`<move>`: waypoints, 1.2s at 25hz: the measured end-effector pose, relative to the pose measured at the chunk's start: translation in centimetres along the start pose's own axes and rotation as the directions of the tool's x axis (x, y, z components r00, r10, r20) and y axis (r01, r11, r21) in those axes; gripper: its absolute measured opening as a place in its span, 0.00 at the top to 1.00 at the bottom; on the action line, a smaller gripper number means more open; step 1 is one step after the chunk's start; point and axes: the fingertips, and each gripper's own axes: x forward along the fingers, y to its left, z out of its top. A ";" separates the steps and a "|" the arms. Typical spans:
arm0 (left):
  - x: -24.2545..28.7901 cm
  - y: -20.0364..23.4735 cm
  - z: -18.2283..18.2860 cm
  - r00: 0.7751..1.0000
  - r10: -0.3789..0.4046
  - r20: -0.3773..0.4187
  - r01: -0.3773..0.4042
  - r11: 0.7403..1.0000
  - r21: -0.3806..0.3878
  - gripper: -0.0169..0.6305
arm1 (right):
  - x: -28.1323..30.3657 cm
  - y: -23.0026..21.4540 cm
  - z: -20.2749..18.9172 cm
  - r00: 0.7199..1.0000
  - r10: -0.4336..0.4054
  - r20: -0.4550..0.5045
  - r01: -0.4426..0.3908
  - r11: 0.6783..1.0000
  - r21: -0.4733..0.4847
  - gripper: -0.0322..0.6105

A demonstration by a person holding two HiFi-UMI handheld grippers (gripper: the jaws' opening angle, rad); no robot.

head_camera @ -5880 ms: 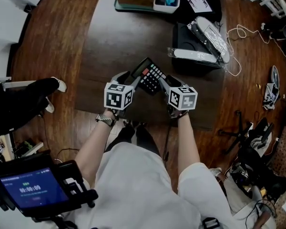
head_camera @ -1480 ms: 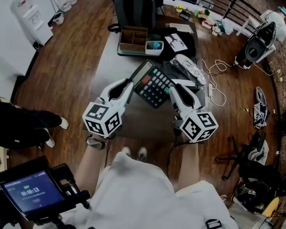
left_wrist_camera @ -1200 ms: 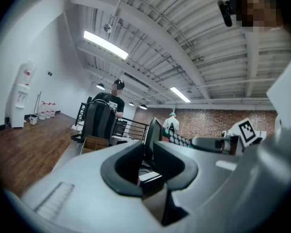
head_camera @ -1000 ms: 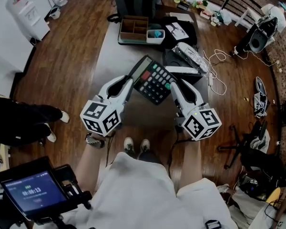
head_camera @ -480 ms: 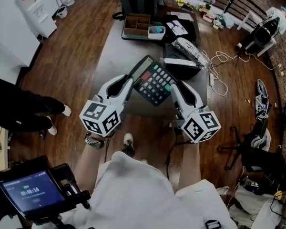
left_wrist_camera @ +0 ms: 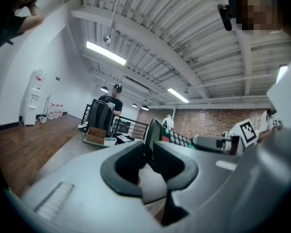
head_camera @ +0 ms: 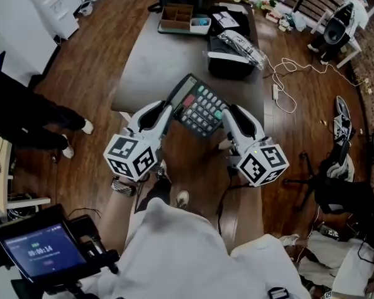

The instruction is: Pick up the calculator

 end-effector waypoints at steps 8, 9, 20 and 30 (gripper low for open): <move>-3.3 -1.8 -0.5 1.000 -0.001 -0.004 0.001 1.000 0.011 0.85 | -2.9 2.5 -0.7 1.000 0.000 0.003 0.000 1.000 0.015 0.78; -3.8 -1.9 -0.5 1.000 -0.003 -0.004 0.003 1.000 0.011 0.85 | -3.3 3.0 -0.7 1.000 -0.002 0.005 0.002 1.000 0.017 0.78; -6.9 -1.9 -0.8 0.999 -0.037 -0.008 0.037 0.999 0.013 0.85 | -4.7 6.1 -1.5 0.999 -0.028 0.023 0.028 0.999 0.022 0.78; -8.3 -0.2 -0.3 0.999 -0.034 -0.004 0.034 0.999 0.009 0.85 | -3.4 7.9 -1.8 0.999 -0.024 0.022 0.024 1.000 0.014 0.79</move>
